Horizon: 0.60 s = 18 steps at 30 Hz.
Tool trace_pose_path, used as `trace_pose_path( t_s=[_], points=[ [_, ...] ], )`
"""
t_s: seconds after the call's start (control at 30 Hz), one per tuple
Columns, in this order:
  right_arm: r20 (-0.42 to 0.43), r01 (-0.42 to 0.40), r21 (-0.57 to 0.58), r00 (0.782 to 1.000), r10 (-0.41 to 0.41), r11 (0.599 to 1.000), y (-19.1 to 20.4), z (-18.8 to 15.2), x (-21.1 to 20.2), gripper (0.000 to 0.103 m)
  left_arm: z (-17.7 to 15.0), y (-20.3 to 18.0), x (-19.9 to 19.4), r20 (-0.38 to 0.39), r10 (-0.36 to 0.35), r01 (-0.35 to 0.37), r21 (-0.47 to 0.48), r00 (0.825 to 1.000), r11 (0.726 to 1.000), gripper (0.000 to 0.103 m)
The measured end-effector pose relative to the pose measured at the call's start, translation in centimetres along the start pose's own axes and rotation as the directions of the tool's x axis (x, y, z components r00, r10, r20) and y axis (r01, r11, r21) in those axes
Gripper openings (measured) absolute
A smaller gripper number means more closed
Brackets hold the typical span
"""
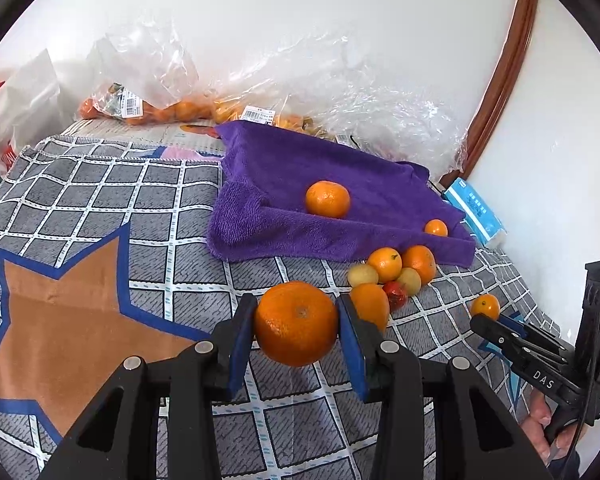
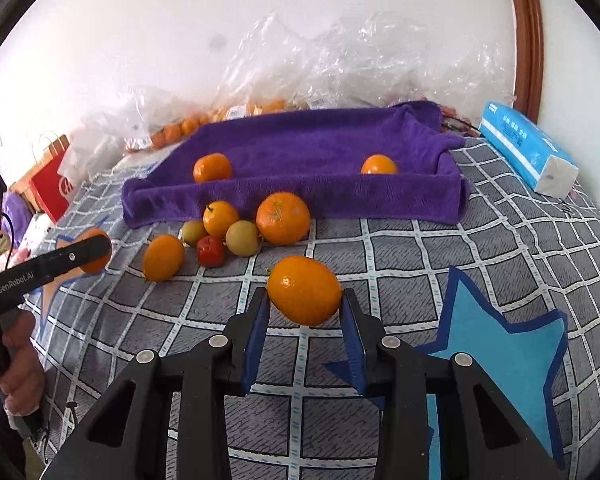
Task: Organize fruits
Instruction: 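Lift both held oranges above the bed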
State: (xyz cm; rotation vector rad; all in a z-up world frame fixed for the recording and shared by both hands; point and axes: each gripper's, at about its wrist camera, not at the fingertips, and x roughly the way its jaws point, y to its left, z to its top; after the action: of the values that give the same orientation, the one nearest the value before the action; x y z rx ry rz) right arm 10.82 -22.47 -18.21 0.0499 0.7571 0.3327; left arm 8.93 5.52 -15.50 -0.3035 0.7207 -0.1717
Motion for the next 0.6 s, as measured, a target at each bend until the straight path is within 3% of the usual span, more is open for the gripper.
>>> trace_pose_path(
  t_s=[0.6],
  points=[
    [0.034, 0.020, 0.020, 0.999, -0.020, 1.000, 0.4, 0.4, -1.2, 0.036, 0.2, 0.3, -0.1, 0.005, -0.019, 0.019, -0.024, 1.000, 1.000, 0.038]
  ],
)
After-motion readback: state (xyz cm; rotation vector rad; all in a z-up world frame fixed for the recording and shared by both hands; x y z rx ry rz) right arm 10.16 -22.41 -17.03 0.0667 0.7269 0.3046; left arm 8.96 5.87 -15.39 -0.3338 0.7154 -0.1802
